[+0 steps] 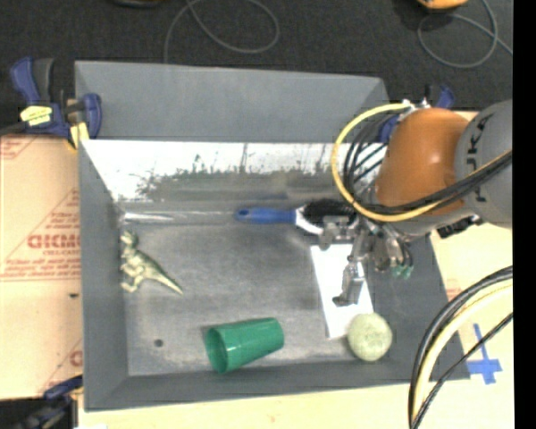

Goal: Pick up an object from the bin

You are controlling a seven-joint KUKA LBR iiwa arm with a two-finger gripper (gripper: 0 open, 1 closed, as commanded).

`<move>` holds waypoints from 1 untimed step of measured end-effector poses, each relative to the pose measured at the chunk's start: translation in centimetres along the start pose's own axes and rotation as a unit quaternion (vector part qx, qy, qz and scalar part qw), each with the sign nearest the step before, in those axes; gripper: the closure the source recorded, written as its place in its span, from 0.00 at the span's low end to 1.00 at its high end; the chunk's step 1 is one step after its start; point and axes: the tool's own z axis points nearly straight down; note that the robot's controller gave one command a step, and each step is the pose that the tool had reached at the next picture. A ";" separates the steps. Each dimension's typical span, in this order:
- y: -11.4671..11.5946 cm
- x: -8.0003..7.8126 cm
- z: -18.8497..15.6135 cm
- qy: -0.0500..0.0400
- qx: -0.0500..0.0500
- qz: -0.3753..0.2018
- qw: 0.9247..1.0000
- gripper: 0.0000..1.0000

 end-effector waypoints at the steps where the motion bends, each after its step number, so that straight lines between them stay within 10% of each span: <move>1: 0.0 -0.1 -0.5 -0.004 0.000 -0.001 1.000 0.00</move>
Offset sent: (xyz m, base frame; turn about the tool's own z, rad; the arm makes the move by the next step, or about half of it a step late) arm 0.0813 0.0410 -0.0699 0.1439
